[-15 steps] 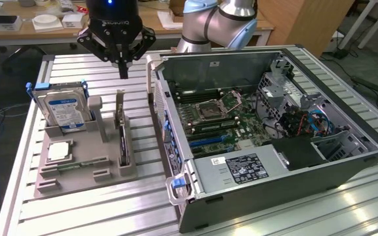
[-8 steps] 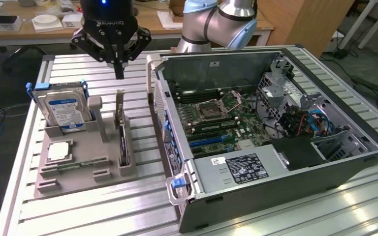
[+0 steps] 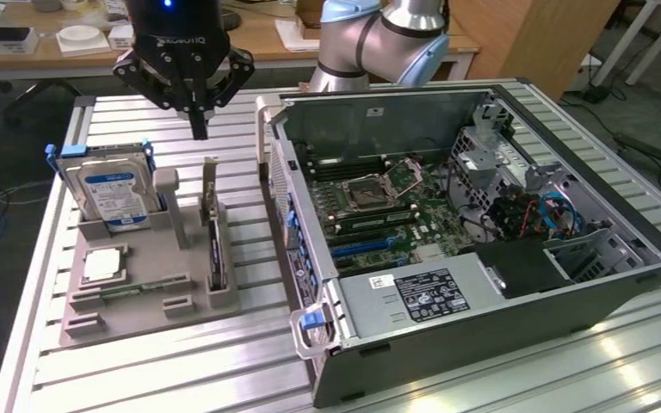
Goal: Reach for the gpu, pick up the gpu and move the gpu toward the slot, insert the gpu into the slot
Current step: 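Reach for the gpu, then pick up the gpu and move the gpu toward the slot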
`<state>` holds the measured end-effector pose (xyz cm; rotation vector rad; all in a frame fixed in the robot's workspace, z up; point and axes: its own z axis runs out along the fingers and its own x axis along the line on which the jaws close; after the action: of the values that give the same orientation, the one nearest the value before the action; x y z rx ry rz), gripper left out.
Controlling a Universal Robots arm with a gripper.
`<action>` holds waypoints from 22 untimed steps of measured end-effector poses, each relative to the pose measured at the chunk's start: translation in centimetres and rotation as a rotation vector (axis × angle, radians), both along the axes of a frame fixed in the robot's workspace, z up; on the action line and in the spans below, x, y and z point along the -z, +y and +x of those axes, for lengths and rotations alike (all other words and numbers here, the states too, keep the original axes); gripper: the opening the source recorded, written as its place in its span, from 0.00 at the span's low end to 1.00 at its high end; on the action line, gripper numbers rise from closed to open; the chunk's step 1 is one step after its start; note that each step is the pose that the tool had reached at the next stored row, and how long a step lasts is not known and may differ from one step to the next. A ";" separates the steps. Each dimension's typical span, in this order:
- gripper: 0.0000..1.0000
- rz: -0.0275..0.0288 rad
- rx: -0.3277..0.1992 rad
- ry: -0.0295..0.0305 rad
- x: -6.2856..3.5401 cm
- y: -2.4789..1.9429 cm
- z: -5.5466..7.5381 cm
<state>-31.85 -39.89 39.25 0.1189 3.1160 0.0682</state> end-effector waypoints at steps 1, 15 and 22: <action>0.10 0.0000 0.000 0.0001 0.00 0.00 -0.1; 0.10 0.0000 0.000 0.0013 0.02 0.00 -1.1; 0.16 0.0000 0.001 0.0013 0.01 0.00 -1.1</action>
<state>-32.96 -39.89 39.23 0.1199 3.1172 0.0682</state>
